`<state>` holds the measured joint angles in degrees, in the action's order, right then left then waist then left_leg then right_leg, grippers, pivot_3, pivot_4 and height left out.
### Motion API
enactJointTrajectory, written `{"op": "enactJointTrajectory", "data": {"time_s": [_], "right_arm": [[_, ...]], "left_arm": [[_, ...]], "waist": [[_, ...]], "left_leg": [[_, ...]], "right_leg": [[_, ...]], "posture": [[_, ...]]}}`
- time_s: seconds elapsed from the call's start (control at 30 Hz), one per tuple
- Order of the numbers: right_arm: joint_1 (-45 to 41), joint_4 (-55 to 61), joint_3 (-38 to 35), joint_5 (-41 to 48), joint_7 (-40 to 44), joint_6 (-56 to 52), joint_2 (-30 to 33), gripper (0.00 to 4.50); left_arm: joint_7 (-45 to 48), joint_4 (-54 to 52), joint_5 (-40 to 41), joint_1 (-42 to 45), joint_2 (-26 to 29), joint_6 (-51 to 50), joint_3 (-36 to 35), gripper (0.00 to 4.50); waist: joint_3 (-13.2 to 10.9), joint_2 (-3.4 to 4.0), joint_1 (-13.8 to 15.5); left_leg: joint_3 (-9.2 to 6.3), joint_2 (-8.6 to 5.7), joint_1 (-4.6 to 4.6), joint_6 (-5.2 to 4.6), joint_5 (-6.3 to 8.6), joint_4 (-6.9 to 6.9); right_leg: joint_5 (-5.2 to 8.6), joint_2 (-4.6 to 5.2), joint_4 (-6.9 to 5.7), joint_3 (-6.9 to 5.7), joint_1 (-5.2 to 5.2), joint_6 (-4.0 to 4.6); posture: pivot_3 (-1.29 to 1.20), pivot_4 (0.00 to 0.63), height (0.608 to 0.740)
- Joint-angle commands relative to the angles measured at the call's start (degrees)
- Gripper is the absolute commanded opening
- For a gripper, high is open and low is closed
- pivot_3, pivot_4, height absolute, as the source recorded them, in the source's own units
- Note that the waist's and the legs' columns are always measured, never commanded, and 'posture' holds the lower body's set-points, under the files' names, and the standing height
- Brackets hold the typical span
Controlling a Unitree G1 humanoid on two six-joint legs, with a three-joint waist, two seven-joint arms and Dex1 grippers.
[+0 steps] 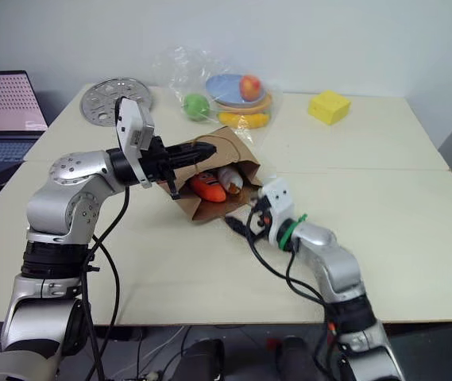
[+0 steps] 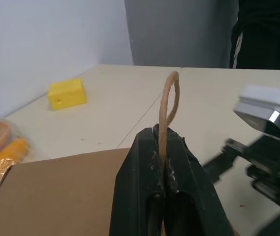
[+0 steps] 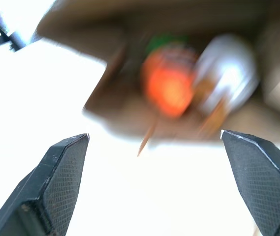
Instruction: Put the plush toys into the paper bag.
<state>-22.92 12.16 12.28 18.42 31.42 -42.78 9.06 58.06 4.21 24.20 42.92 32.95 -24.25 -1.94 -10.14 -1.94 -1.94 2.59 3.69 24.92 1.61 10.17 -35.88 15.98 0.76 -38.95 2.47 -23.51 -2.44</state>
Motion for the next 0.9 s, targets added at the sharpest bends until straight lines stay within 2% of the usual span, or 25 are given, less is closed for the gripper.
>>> {"op": "enactJointTrajectory", "data": {"time_s": [0.03, 0.2, 0.3, 0.6, 0.63, 0.67, 0.8, 0.9], "right_arm": [[-0.19, 0.65, 4.15, -0.27, 1.19, -0.1, -0.15, 4.47], [-2.85, -8.01, 7.27, -5.46, -0.56, 4.49, -0.98, 4.47], [-3.83, -10.07, 7.5, -7.45, -0.84, 6.83, -0.66, 3.92], [-3.81, -9.75, 7.94, -10.48, 0.7, 10.46, 1.66, 0.67], [-3.52, -9.35, 7.64, -10.34, 0.86, 10.53, 1.77, 0.2], [-3.31, -9.07, 7.42, -10.25, 1.02, 10.58, 1.82, 0.02], [-2.41, -7.68, 6.42, -11.7, -0.26, 13.85, 2.65, 0.02], [-2.36, -4.36, 2.81, -12.49, -4.41, 17.9, 1.83, 0.02]], "left_arm": [[-0.08, -1.16, 0.04, 1.61, -0.15, 1.19, -0.08, 0.0], [0.13, -1.35, 0.07, 1.56, 0.03, 1.01, -0.18, 0.0], [0.03, -1.9, 0.19, 1.22, 0.45, 0.7, -0.45, 0.0], [-0.66, -2.81, 0.37, 0.34, 0.61, 0.78, -0.78, 0.0], [-0.74, -2.71, 0.28, 0.39, 0.54, 0.88, -0.73, 0.0], [-0.79, -2.62, 0.21, 0.42, 0.5, 0.96, -0.69, 0.0], [-0.83, -1.68, 0.09, 1.2, 0.22, 1.34, -0.63, 0.0], [-1.35, 0.56, -0.5, 3.46, -0.88, 2.49, -0.23, 0.0]], "waist": [[0.0, 0.0, -0.18], [0.0, 0.0, 0.06], [0.0, 0.0, 0.1], [0.01, -0.01, 0.14], [0.01, -0.01, 0.14], [0.01, -0.01, 0.14], [0.01, -0.01, 0.15], [0.0, -0.02, 0.25]], "left_leg": [[-0.01, 0.02, -0.02, 0.0, 0.0, 0.0], [-0.11, 0.03, -0.04, -0.02, -0.02, -0.08], [-0.06, 0.01, -0.01, -0.01, -0.01, -0.11], [-0.07, 0.03, 0.0, -0.01, -0.01, -0.07], [-0.07, 0.02, 0.0, -0.01, -0.01, -0.07], [-0.07, 0.02, 0.0, -0.01, -0.01, -0.08], [-0.07, 0.03, 0.0, -0.01, -0.01, -0.08], [-0.06, 0.02, 0.0, -0.01, -0.01, -0.08]], "right_leg": [[0.0, -0.04, 0.0, 0.03, 0.0, 0.01], [0.0, -0.13, -0.03, 0.02, 0.01, 0.01], [0.0, -0.11, 0.01, 0.07, 0.02, 0.01], [0.01, -0.11, 0.01, 0.02, 0.01, 0.01], [0.01, -0.11, 0.01, 0.03, 0.01, 0.01], [0.01, -0.11, 0.01, 0.03, 0.01, 0.01], [0.01, -0.11, 0.0, 0.03, 0.02, 0.01], [0.01, -0.11, 0.0, 0.04, 0.01, 0.01]], "posture": [[0.0, 0.15, 0.74], [0.0, 0.15, 0.74], [0.0, 0.15, 0.74], [0.0, 0.15, 0.74], [0.0, 0.15, 0.74], [0.0, 0.15, 0.74], [0.0, 0.15, 0.74], [0.0, 0.15, 0.74]]}}
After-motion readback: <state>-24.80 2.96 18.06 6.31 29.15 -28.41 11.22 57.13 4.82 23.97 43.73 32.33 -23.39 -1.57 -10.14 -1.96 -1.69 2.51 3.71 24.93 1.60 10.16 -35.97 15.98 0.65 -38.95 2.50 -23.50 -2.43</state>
